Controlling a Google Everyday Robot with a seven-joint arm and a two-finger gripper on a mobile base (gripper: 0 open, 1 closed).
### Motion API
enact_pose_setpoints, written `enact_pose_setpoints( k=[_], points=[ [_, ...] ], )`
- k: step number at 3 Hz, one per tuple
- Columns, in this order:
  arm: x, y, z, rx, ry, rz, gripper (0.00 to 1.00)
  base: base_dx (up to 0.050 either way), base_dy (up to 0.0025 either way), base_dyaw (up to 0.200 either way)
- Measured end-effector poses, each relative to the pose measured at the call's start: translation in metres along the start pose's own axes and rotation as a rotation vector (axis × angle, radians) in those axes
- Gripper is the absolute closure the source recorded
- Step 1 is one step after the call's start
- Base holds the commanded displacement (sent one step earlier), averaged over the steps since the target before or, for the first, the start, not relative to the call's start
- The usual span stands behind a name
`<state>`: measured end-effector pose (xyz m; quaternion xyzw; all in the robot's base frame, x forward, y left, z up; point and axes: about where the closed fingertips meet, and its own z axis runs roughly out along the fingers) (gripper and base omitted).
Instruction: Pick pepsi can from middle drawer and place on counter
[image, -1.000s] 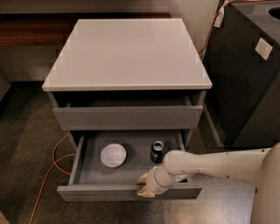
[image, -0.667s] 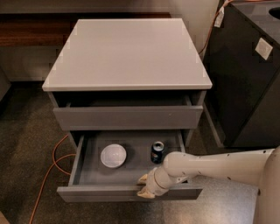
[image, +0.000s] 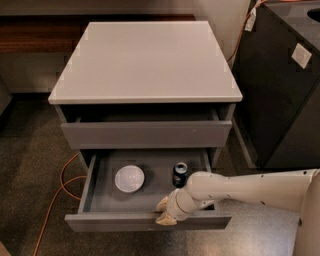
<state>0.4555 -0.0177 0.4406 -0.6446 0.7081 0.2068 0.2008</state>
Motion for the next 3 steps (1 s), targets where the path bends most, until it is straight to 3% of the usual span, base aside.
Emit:
enact_pose_setpoints(
  k=[1,2,3],
  points=[
    [-0.012,-0.012,-0.019,0.056,0.01,-0.032,0.16,0.0,0.0,0.0],
    [-0.025,-0.029,-0.05,0.135,0.015,-0.054,0.0,0.0,0.0,0.0],
    [-0.029,-0.038,-0.067,0.176,0.009,-0.059,0.0,0.0,0.0,0.0]
  ],
)
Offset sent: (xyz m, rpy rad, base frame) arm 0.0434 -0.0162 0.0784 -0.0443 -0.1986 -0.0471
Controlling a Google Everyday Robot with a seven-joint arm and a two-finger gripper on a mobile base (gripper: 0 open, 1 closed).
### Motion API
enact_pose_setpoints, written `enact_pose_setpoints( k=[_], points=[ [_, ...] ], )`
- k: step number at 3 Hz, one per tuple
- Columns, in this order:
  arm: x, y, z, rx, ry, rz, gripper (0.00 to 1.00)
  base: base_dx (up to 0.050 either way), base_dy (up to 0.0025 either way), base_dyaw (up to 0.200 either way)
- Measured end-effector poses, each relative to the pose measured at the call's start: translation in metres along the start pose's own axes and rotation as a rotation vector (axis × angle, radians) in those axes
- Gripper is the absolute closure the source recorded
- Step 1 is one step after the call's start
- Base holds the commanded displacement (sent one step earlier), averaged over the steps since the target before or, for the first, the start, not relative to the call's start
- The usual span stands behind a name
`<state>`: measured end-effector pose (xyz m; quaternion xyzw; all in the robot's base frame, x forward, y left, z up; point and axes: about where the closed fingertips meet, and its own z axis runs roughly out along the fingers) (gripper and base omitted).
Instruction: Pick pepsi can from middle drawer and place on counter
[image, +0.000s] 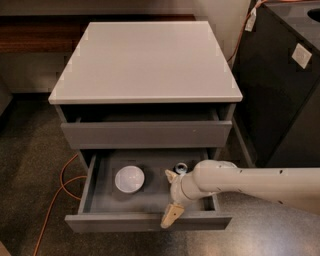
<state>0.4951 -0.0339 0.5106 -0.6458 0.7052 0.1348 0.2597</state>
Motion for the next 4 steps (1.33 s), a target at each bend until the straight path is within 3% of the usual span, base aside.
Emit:
enact_pose_setpoints(
  k=[1,2,3,4],
  points=[
    [0.006,-0.02,-0.014,0.045,-0.046,0.035,0.0,0.0,0.0,0.0],
    [0.031,-0.063,-0.039,0.153,-0.146,0.157,0.0,0.0,0.0,0.0],
    [0.045,-0.081,-0.048,0.19,-0.177,0.214,0.0,0.0,0.0,0.0],
    [0.071,-0.103,-0.042,0.184,-0.19,0.295,0.0,0.0,0.0,0.0]
  ],
)
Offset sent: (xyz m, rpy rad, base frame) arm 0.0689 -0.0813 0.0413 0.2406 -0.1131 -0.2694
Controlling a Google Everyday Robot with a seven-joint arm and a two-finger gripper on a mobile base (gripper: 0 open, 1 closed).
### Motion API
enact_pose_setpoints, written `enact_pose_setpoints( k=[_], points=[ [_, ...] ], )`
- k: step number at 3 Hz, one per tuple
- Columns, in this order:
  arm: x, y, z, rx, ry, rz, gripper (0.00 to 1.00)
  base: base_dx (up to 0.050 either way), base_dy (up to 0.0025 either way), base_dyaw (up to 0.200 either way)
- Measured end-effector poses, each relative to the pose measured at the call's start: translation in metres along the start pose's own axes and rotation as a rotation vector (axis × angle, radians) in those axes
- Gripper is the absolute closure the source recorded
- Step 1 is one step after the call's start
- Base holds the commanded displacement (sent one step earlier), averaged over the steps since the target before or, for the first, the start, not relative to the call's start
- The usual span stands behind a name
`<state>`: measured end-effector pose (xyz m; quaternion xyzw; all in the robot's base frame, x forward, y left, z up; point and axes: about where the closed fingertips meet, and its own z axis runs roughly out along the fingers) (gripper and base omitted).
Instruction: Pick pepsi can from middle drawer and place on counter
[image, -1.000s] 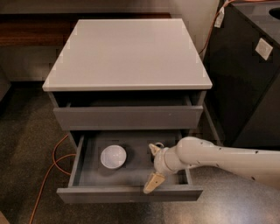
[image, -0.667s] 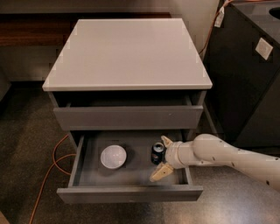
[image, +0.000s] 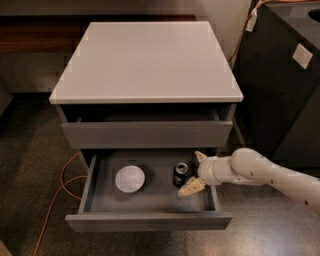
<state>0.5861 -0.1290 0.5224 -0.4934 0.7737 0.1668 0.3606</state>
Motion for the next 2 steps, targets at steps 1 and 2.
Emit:
enact_pose_setpoints(
  k=[1,2],
  points=[
    [0.019,-0.03,0.012,-0.008,0.005,0.07,0.0,0.0,0.0,0.0],
    [0.029,-0.049,0.026,-0.02,0.013,0.106,0.0,0.0,0.0,0.0]
  ],
)
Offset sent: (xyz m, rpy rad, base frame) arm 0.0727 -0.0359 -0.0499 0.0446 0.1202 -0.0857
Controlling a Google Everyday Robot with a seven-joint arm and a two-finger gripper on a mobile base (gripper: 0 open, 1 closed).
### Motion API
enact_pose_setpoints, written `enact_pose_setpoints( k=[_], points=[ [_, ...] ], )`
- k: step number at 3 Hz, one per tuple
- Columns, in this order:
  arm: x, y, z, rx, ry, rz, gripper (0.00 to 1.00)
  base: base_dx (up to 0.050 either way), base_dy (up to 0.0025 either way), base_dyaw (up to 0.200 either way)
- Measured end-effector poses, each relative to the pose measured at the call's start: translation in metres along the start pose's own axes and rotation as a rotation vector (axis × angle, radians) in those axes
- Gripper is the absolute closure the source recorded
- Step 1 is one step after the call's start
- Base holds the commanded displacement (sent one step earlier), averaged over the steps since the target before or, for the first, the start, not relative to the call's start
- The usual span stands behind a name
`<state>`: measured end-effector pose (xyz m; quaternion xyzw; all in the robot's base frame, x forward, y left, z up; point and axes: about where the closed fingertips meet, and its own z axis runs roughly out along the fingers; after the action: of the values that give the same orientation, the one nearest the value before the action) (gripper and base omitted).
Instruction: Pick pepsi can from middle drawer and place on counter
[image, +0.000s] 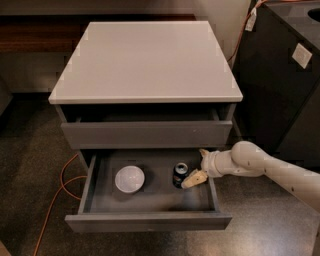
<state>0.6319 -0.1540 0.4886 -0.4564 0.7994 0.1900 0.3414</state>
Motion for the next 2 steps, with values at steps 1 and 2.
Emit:
enact_pose_setpoints(
  k=[1,2],
  points=[
    [0.003,-0.007,0.016,-0.016,0.011,0.01,0.0,0.0,0.0,0.0],
    [0.008,-0.007,0.041,-0.032,0.038,0.015,0.0,0.0,0.0,0.0]
  ],
)
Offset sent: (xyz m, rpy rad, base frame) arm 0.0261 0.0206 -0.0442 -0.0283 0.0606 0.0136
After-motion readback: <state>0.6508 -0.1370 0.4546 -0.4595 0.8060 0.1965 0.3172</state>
